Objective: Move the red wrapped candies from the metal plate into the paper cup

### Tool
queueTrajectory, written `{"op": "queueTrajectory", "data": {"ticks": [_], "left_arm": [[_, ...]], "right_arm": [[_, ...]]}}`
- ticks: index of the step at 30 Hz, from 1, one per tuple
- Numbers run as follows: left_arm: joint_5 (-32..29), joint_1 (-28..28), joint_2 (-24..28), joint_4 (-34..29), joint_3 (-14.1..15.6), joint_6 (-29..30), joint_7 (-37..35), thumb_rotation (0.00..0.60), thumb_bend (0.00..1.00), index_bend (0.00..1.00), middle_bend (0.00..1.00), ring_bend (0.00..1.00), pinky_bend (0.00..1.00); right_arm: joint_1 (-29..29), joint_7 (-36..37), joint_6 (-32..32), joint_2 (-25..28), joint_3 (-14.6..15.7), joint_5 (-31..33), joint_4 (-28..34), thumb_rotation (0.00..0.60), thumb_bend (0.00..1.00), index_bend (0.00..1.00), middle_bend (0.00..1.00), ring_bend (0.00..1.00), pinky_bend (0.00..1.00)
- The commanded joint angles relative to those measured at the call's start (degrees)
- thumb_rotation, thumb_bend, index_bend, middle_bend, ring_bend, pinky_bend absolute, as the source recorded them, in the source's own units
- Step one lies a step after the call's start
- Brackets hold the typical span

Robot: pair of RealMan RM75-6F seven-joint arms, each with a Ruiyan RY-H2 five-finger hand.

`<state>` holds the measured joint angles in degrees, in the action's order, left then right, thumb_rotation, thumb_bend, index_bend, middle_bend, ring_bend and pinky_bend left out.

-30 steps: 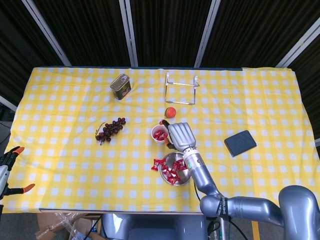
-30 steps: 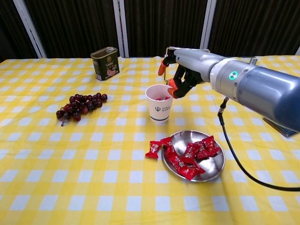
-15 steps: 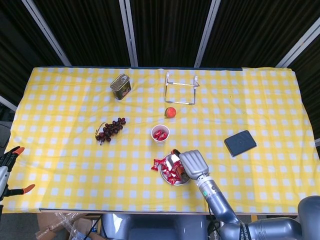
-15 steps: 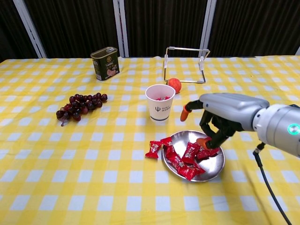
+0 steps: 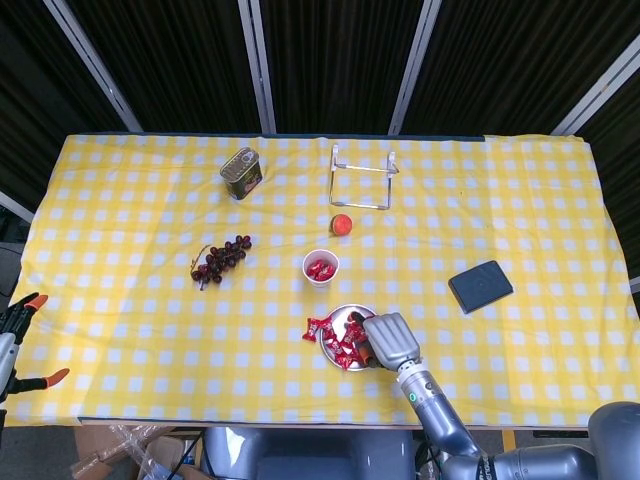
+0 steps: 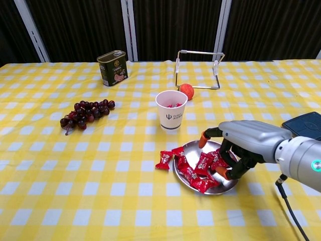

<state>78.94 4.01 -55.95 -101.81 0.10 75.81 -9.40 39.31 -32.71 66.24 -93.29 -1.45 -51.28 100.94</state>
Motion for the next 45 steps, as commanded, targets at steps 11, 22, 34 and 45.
{"op": "queueTrajectory", "data": {"ticks": [11, 22, 34, 45], "left_arm": [[-0.52, 0.3, 0.14, -0.15, -0.06, -0.78, 0.05, 0.6, 0.05, 0.0, 0.0, 0.0, 0.0], [-1.01, 0.39, 0.12, -0.18, -0.21, -1.03, 0.12, 0.6, 0.05, 0.0, 0.0, 0.0, 0.0], [-1.36, 0.5, 0.22, -0.3, -0.29, -1.35, 0.09, 0.6, 0.05, 0.0, 0.0, 0.0, 0.0], [-1.52, 0.56, 0.27, -0.38, -0.35, -1.48, 0.05, 0.6, 0.05, 0.0, 0.0, 0.0, 0.0]], "right_arm": [[-0.67, 2.49, -3.9, -2.49, -0.9, 0.32, -5.77, 0.6, 0.46, 0.27, 0.78, 0.92, 1.0], [-0.86, 3.12, -5.72, -4.29, -1.22, -0.31, -8.06, 0.6, 0.46, 0.27, 0.78, 0.92, 1.0], [-1.27, 3.6, -6.6, -4.69, -1.79, -0.61, -9.01, 0.6, 0.46, 0.42, 0.78, 0.92, 1.0], [-2.11, 6.15, -6.19, -5.9, -2.66, -3.8, -10.44, 0.6, 0.61, 0.62, 0.79, 0.92, 1.0]]}}
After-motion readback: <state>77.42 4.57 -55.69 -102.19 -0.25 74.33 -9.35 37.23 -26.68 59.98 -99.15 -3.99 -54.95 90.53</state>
